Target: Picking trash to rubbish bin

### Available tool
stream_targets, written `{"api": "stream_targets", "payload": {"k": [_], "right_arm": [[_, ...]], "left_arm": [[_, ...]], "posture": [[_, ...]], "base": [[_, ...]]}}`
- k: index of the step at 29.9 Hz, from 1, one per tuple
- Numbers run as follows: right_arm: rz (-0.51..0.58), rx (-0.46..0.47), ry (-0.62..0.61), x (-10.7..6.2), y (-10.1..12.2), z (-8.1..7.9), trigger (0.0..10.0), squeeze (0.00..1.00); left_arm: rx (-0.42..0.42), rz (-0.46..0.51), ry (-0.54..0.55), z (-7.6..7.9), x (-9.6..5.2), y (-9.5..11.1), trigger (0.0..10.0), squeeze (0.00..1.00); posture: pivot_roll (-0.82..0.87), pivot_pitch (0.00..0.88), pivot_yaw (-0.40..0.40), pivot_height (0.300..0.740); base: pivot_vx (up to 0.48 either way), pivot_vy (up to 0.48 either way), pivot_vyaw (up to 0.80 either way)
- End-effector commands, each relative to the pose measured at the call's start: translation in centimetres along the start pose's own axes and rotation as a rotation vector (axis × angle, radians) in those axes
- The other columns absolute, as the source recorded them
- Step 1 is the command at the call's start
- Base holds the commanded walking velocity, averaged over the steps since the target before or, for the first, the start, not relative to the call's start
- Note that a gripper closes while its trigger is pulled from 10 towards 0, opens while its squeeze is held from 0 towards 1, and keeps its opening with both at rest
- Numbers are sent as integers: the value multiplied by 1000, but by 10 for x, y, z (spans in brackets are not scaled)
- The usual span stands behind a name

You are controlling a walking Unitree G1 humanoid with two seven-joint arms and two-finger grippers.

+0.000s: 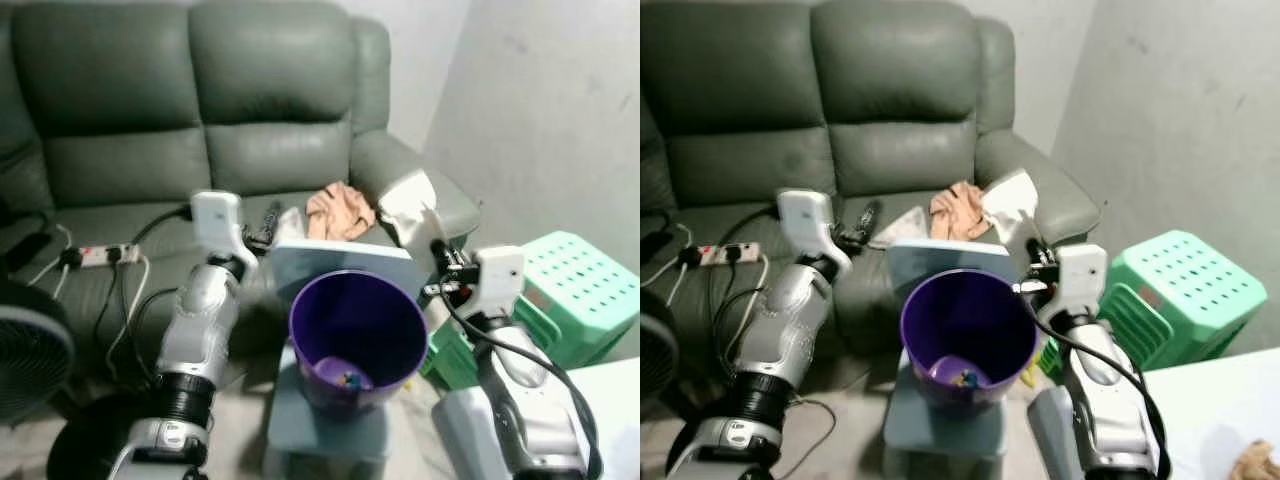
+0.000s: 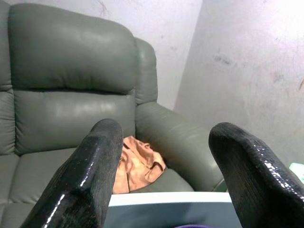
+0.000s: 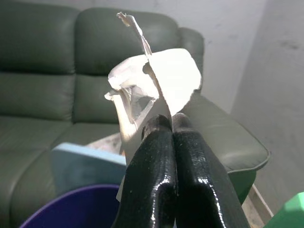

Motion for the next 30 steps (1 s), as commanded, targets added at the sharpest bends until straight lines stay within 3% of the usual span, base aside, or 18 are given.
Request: {"api": "stream_targets", "payload": {"k": [1,11,17,23,30], "right_arm": [[-8,-2,39,0,0,-6,10000,0],[-71,-107,117,4,1,12,10000,0],[-113,-158,218,18,3,15,10000,0],[-145,-184,302,33,1,8,10000,0],[-201,-216,369,52,-7,-4,10000,0]], "left_arm": [[11,16,38,-11,-4,3,10000,0],[-5,10,1,1,-20,-9,10000,0],[-5,-3,-55,28,-42,-20,10000,0],[-23,16,-114,57,-58,-16,10000,0],[-37,12,-153,79,-74,-12,10000,0]], "posture": [[-23,0,-70,740],[-11,0,-97,740],[25,0,-142,740],[60,0,-183,740],[89,91,-210,740]], "base": [[0,0,0],[0,0,0],[0,0,0],[0,0,0],[0,0,0]]}}
Point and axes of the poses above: a point about 5 cm out from each wrist's last joint towards the gripper, its own x axis pointing out of the wrist towards the gripper, its own y axis along the axis of the wrist's last joint, z = x × y, the point moved 3 cm from there along x, pointing out of the wrist towards the gripper, and after that the axes turned 2 degrees about x, right-handed, at the moved point
